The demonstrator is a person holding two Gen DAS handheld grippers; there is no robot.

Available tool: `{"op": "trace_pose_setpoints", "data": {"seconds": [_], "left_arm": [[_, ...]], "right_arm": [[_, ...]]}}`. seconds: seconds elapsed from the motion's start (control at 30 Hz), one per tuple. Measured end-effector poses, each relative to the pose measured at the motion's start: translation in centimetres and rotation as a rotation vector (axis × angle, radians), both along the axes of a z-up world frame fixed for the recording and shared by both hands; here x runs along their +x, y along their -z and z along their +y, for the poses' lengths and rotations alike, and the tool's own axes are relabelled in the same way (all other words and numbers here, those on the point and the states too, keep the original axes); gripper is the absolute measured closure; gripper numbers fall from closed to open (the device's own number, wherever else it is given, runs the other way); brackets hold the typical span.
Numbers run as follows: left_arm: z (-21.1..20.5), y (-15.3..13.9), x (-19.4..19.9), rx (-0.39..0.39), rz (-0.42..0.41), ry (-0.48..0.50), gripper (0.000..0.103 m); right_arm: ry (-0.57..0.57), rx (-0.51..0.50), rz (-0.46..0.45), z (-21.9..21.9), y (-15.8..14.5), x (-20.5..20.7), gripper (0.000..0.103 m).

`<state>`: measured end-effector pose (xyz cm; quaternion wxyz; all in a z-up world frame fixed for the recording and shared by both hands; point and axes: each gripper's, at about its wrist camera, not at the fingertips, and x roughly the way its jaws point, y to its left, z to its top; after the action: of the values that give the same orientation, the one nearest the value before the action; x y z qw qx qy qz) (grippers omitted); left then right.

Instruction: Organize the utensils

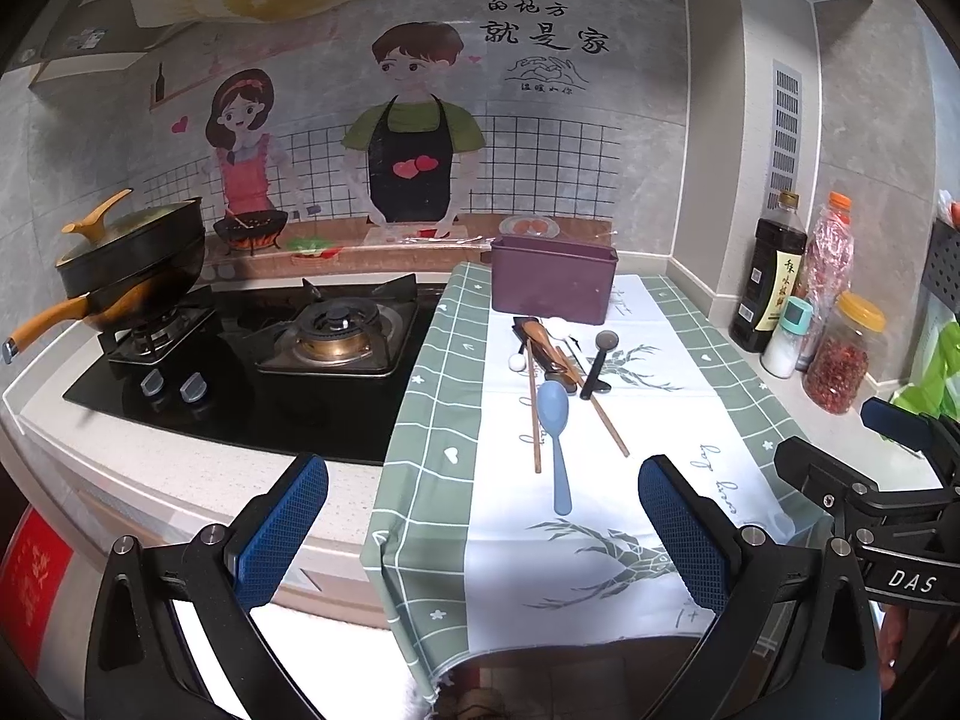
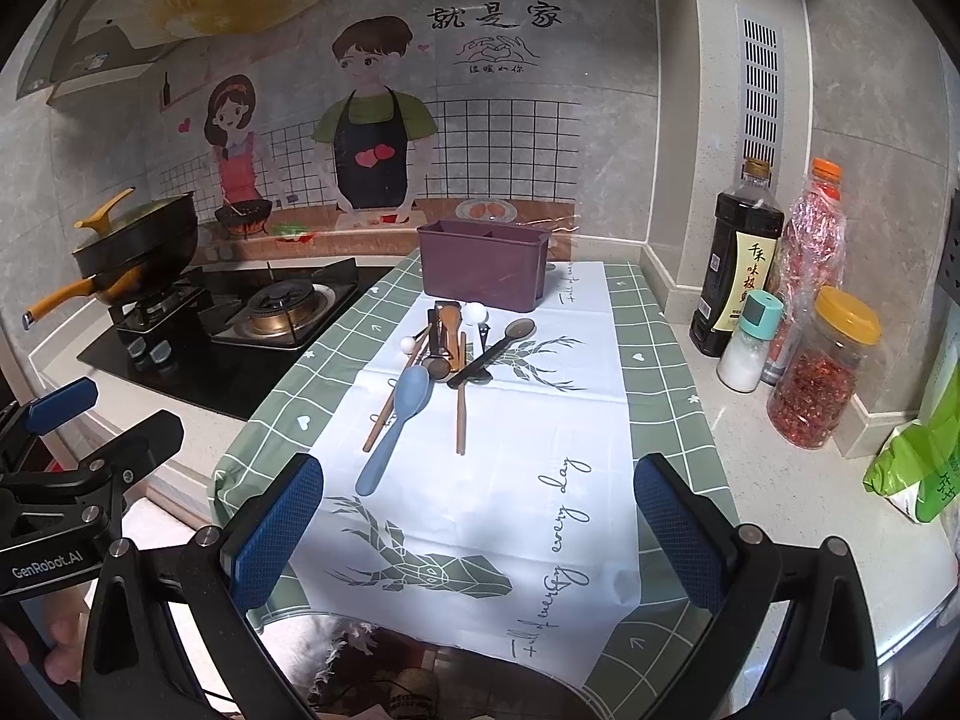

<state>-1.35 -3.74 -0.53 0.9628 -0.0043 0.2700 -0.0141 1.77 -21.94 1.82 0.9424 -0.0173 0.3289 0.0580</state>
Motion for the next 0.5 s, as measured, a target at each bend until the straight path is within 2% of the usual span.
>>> {"op": "trace_pose_setpoints", "data": {"seconds": [0.5], "left_arm": [[-0.6, -0.3, 1.1, -0.003, 0.015, 0.034, 0.000]], "right_arm": [[0.012, 0.000, 0.000, -1.0, -0.1, 0.4, 0.000]]}}
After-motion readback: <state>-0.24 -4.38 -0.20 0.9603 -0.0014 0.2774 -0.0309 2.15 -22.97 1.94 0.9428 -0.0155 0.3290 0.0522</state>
